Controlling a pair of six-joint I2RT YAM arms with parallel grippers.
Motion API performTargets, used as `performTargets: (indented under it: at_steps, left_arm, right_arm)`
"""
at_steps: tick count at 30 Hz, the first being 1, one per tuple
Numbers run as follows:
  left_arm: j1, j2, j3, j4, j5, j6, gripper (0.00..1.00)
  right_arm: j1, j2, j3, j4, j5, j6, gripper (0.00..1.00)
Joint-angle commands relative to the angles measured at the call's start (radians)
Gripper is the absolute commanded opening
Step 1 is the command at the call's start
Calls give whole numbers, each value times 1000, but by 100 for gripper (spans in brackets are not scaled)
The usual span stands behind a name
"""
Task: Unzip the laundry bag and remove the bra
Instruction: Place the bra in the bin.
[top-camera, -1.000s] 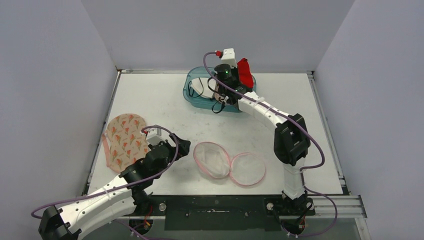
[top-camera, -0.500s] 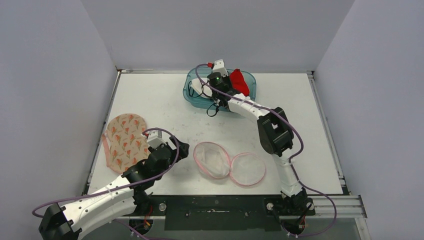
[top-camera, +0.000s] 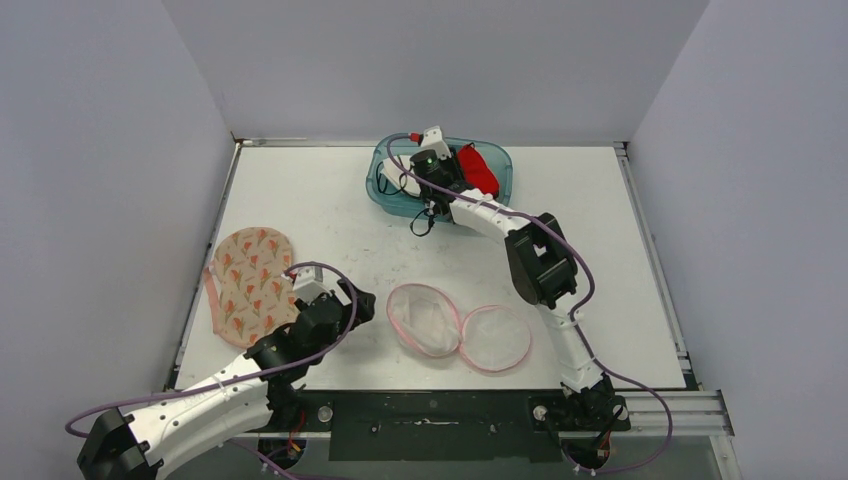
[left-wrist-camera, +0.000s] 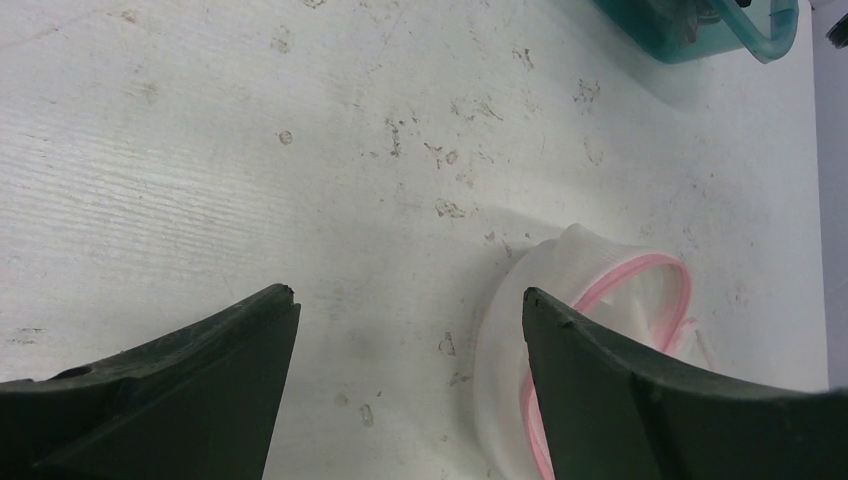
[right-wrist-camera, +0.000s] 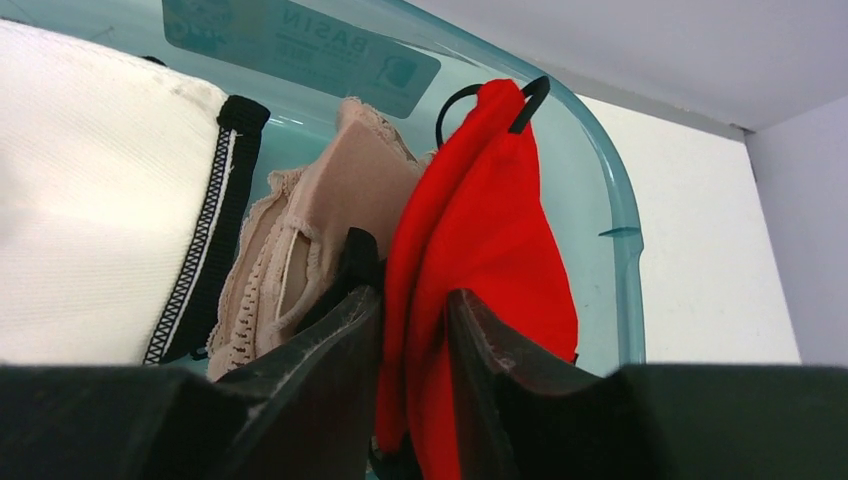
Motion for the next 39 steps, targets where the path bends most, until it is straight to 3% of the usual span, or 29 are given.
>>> performTargets:
  at_steps: [1,12,16,19,21,24,26,39]
  left_arm:
    - [4,-7,1,53,-15,-13,80]
    - [5,12,5,66,-4,-21,80]
    - [6,19,4,85,5,-8,80]
    - [10,25,9,107,24,16,80]
    - [15,32,20,116,45,34,80]
    - [21,45,37,122,77,54,79]
    - [21,55,47,127,94,65,78]
    - [29,77,47,136,110,54,78]
  right_arm:
    - [0,-17,35,4,-12,6,36]
    - [9,-193,-30,18,-164,105,71]
    - [-31,-309,-124,72,-310,195,73]
    - [-110,-387,-253,199,-514,321,67]
    - [-172,-406,-323,272,-640,424,55]
    - [-232,-368,-322,276,-723,490,37]
    - [-251,-332,-302,256,-733,492,30]
    - [-269,-224,-336,274,-741,512,27]
